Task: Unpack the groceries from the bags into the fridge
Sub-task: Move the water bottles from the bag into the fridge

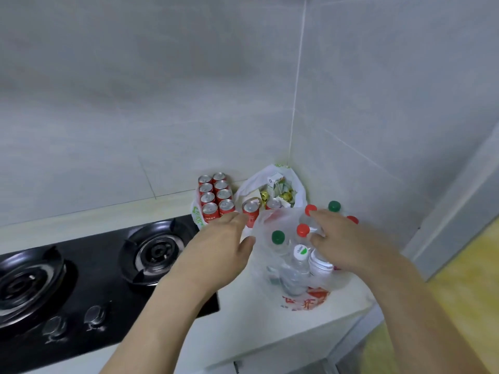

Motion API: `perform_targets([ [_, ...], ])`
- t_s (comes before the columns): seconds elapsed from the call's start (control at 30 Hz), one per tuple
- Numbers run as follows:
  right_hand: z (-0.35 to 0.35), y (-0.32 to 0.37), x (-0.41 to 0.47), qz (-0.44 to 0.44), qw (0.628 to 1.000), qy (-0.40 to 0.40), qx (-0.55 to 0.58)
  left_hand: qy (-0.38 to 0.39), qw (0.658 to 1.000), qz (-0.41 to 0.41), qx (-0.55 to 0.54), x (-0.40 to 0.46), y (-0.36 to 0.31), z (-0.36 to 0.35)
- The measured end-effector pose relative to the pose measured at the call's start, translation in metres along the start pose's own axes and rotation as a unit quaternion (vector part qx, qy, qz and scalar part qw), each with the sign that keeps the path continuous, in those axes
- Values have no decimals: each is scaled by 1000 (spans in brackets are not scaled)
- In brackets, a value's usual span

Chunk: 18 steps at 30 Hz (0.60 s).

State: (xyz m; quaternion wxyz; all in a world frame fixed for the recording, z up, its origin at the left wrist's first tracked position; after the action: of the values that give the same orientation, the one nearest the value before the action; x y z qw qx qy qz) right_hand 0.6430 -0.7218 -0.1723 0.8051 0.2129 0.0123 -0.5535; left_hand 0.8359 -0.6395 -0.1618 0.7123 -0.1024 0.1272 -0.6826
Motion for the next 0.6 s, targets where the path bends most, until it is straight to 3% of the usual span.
perform_targets([
  [0.37, -22, -22, 110, 28, 992, 90, -79, 70, 997, 4, -16, 87, 12, -54],
  [0.6, -36, -37, 158, 35, 978, 156, -135, 117, 991, 51, -27, 124, 11, -100],
])
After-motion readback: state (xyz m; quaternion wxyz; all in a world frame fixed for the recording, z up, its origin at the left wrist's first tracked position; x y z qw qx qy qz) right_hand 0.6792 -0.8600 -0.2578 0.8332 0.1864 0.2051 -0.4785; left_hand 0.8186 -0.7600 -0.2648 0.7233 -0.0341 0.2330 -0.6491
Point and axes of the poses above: each hand's wrist, its own x-axis towards the middle knuckle, its own z-axis out of the back of the hand, y = z × x, the point moved 4 cm from there along x, towards the middle knuckle, and after that the axes turned 6 degrees about y, right-handed, at the moved point
